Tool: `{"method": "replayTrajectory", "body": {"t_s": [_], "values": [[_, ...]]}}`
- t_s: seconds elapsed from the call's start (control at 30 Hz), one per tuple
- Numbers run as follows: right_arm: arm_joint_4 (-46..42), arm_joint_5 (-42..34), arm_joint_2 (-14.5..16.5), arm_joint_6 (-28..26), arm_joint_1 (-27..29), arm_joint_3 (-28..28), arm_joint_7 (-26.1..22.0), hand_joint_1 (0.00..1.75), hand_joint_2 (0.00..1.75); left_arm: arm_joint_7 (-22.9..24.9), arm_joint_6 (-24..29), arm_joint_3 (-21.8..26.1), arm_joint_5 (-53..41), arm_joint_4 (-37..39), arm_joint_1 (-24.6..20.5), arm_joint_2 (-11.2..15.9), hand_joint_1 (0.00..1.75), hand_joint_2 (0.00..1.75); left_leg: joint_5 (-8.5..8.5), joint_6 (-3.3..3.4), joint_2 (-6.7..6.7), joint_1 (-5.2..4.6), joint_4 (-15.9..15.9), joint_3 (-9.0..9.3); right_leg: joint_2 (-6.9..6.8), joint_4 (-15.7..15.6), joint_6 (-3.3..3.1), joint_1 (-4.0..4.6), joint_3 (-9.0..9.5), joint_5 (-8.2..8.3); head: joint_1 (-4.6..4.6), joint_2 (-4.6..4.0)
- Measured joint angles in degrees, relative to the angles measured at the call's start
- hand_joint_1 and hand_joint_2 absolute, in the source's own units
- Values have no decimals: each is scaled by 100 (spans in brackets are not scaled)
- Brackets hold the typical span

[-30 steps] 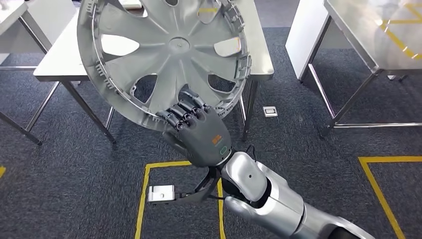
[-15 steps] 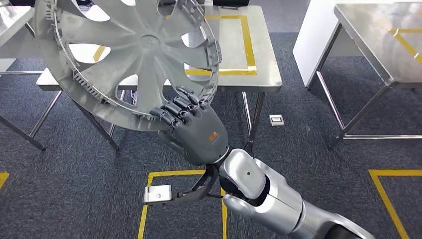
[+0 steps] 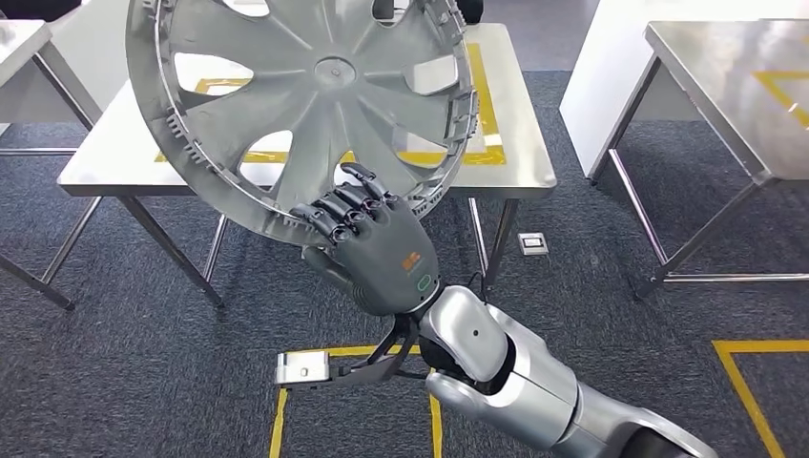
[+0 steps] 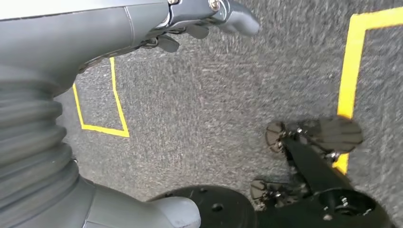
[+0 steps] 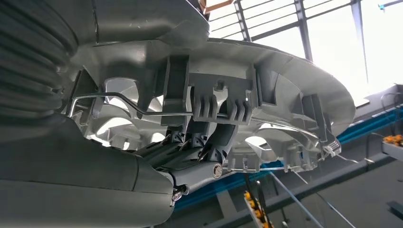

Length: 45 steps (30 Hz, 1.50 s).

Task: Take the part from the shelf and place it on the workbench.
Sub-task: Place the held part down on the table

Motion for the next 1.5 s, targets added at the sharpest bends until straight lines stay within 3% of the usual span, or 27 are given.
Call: {"method": "replayTrajectory", "body": {"t_s": [0.07, 0.17, 0.2, 0.23, 0.33, 0.4, 0.53, 0.57, 0.67, 0.7, 0.73, 0.8, 0.87, 1.0, 1.07, 1.17, 1.2, 1.23, 1.27, 1.33, 1.37, 1.4, 1.5], "values": [[-1, 8, -7, 2, 7, -5, 9, 175, 175, 2, 0, 0, -10, -2, -13, 2, 0, 175, -56, 78, -8, 2, -22, 86, -11, 511, 26, -8, -312, -79, 8, 0], [7, 20, -28, 3, 18, -5, -4, 175, 175, 3, 0, 0, -16, -3, -28, 7, 0, 175, -181, 131, -17, -29, -24, 196, -15, 1463, 53, -4, -1045, -474, 16, 0], [13, 22, -34, 4, 20, -5, -13, 175, 175, 4, -1, 0, -15, -3, -26, 7, 0, 175, -232, 133, -22, -39, -24, 255, -15, 1520, 48, -2, -1178, -497, 16, 0], [19, 22, -38, 4, 21, -5, -20, 175, 175, 5, -1, 0, -15, -2, -23, 7, 0, 175, -288, 130, -29, -48, -24, 328, -15, 1386, 33, 2, -1216, -385, 16, 0], [50, 19, -48, 6, 18, -5, -37, 175, 175, 3, -2, 0, -6, 2, -16, -3, 0, 175, -462, 89, -56, -63, -16, 530, -20, 331, -65, 45, -999, 443, 14, 0], [72, 19, -50, 3, 9, -4, -33, 175, 175, 2, -2, 0, 7, 3, -22, -9, 0, 175, -543, 25, -79, -69, 9, 582, -22, -31, -118, 85, -915, 674, 4, 0], [99, -1, -36, 2, -16, -3, -31, 175, 175, -1, -2, 4, 24, -2, -17, -2, 0, 175, -599, -105, -79, -67, 243, 575, -18, -118, -227, 62, -715, 629, -22, 0], [111, -12, -28, 2, -21, -2, -36, 175, 175, -1, -2, 5, 26, -1, -20, -3, 0, 175, -663, -134, -72, -58, 488, 442, -21, -133, -254, 49, -655, 604, -36, 0], [150, -34, -13, 3, -32, 1, -51, 175, 175, 1, -2, 7, 37, 1, -12, -13, 0, 175, -1014, -225, -55, -19, 1444, -214, -21, -140, -291, 43, -548, 492, -61, 0], [160, -39, -12, 3, -32, 2, -54, 175, 175, 1, -2, 8, 39, 0, 0, -11, 0, 175, -1042, -242, -53, -8, 1562, -356, -14, -138, -285, 39, -502, 448, -63, 0], [169, -47, -11, 3, -33, 3, -54, 175, 175, 2, -2, 9, 40, 0, 10, -7, 0, 175, -950, -251, -49, 0, 1484, -398, -7, -137, -273, 32, -442, 400, -64, 0], [184, -70, -8, 4, -37, 4, -51, 175, 175, 1, -2, 13, 40, -1, 20, 1, 0, 175, -437, -256, -35, 16, 819, -234, -1, -130, -231, 15, -301, 286, -67, 0], [201, -88, -2, 7, -53, 4, -48, 175, 175, 0, -2, 21, 40, 3, 17, 0, 0, 175, -122, -212, -17, 4, 200, -49, -3, -112, -168, 15, -220, 186, -87, 0], [219, -105, 2, 10, -106, 6, -49, 175, 175, 3, -2, 40, 38, 8, 20, -10, 0, 175, -105, -9, -17, -15, 28, 61, 0, -54, -39, 33, -197, 135, -89, 0], [223, -126, 2, 10, -122, 6, -44, 175, 175, 0, -2, 43, 37, 6, 20, -12, 0, 175, -144, 64, -25, -2, 2, 152, -11, 327, 0, 26, -391, 96, -74, 0], [241, -141, -1, 11, -115, 6, -48, 175, 175, -1, -1, 48, 36, 2, 10, -7, 0, 175, -239, 128, -27, -20, -8, 237, -16, 1323, 40, 24, -1083, -250, -59, 0], [250, -141, -2, 11, -108, 7, -52, 175, 175, 0, 0, 48, 35, 2, 10, -6, 0, 175, -278, 133, -30, -31, -7, 277, -17, 1490, 39, 24, -1256, -318, -58, 0], [259, -141, -3, 12, -102, 8, -56, 175, 175, 0, 0, 48, 34, 2, 14, -7, 0, 175, -322, 133, -34, -40, -7, 329, -17, 1474, 27, 25, -1337, -270, -58, 0], [267, -141, -3, 13, -98, 9, -59, 175, 175, 0, 0, 48, 33, 2, 17, -8, 0, 175, -370, 128, -40, -49, -7, 392, -17, 1274, 5, 28, -1325, -99, -57, 0], [277, -141, -3, 13, -95, 10, -60, 175, 175, -1, 0, 48, 30, 3, 20, -17, 0, 175, -464, 107, -53, -58, -5, 508, -23, 507, -68, 51, -1083, 433, -58, 0], [281, -141, -3, 13, -99, 10, -58, 175, 175, -1, 0, 49, 28, 4, 19, -22, 0, 175, -503, 85, -63, -59, -6, 543, -28, 195, -98, 75, -980, 561, -62, 0], [284, -140, -3, 11, -104, 10, -56, 175, 175, -1, 0, 49, 27, 5, 17, -26, 0, 175, -538, 53, -67, -57, -11, 560, -32, -5, -126, 98, -909, 638, -66, 0], [290, -140, 2, 13, -105, 10, -46, 175, 175, 1, 0, 50, 26, 2, 15, -25, 0, 175, -567, -58, -63, -53, 39, 610, -26, -129, -185, 109, -791, 650, -73, 0]]}}
